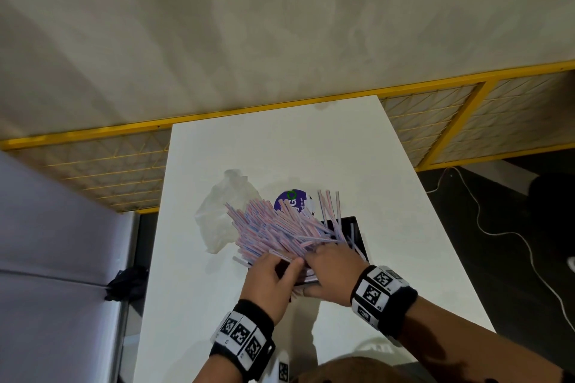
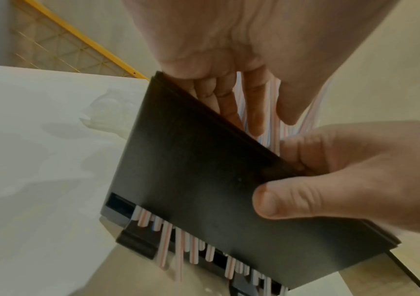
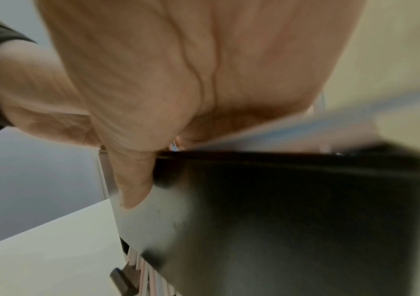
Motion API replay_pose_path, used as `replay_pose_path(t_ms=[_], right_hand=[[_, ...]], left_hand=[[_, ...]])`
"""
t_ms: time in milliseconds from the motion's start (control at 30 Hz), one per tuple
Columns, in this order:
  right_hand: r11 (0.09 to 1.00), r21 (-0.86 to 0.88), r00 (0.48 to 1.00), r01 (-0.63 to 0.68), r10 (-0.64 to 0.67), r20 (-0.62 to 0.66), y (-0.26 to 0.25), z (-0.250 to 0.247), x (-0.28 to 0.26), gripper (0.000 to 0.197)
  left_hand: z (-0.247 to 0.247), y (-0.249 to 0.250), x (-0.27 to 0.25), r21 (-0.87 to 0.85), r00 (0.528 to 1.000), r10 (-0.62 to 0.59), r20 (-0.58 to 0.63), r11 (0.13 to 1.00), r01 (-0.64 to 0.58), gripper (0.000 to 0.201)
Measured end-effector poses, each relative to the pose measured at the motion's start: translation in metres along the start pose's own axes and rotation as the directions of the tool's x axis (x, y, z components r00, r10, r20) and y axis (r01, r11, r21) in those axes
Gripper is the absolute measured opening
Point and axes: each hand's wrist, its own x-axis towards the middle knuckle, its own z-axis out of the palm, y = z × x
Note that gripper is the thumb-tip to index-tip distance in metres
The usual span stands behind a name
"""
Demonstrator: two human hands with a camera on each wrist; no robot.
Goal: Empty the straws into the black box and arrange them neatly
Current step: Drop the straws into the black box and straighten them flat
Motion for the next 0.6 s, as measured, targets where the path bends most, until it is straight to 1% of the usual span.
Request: replay_pose_path(t_ms=[33,133,167,233,333,400,467,533,600], right_hand=[[1.000,0.007,1.000,0.005,-0.005,-0.012,0.000,-0.002,-0.002,0.058],[1.000,-0.020,0.998,0.017,-0.018,-0.068,0.001,-0.008,-0.010,0.058],[0.999,-0.033,0.996,0.018,-0.021,-0.089,0.001,-0.009,-0.014,0.056],[0.999,-0.047,0.994,0.007,-0.013,-0.113,0.002,-0.009,-0.021,0.054],[0.996,-0.080,0.997,-0.029,0.023,-0.069,0.000,-0.004,-0.030,0.054],[0.993,-0.114,0.999,-0.033,0.032,-0.011,-0.002,0.001,-0.032,0.054],[0.992,-0.125,0.999,-0.030,0.035,0.036,-0.003,0.004,-0.031,0.053],[0.993,-0.109,0.997,-0.034,0.042,0.070,-0.003,0.006,-0.028,0.051],[0.995,-0.090,0.994,-0.038,0.047,0.103,-0.002,0.007,-0.023,0.051]], left_hand=[[0.000,0.000,0.001,0.013,1.000,-0.005,-0.008,1.000,0.005,0.027],[0.000,-0.001,0.000,0.043,0.998,0.029,-0.054,0.999,-0.027,0.014],[-0.001,-0.001,0.000,0.050,0.997,0.024,-0.073,0.999,-0.021,0.014],[-0.002,-0.004,0.000,0.057,0.994,-0.026,-0.107,0.998,0.032,0.021],[-0.005,-0.007,-0.001,0.010,0.989,-0.077,-0.124,0.997,0.079,0.026],[-0.007,-0.007,-0.004,-0.056,0.995,-0.050,-0.087,0.997,0.045,0.018],[-0.008,-0.004,-0.006,-0.069,0.999,0.033,-0.011,0.997,-0.034,0.003],[-0.008,-0.004,-0.008,0.031,0.991,0.116,0.071,0.993,-0.118,0.006],[-0.007,-0.004,-0.010,0.137,0.984,0.148,0.101,0.977,-0.161,0.011]])
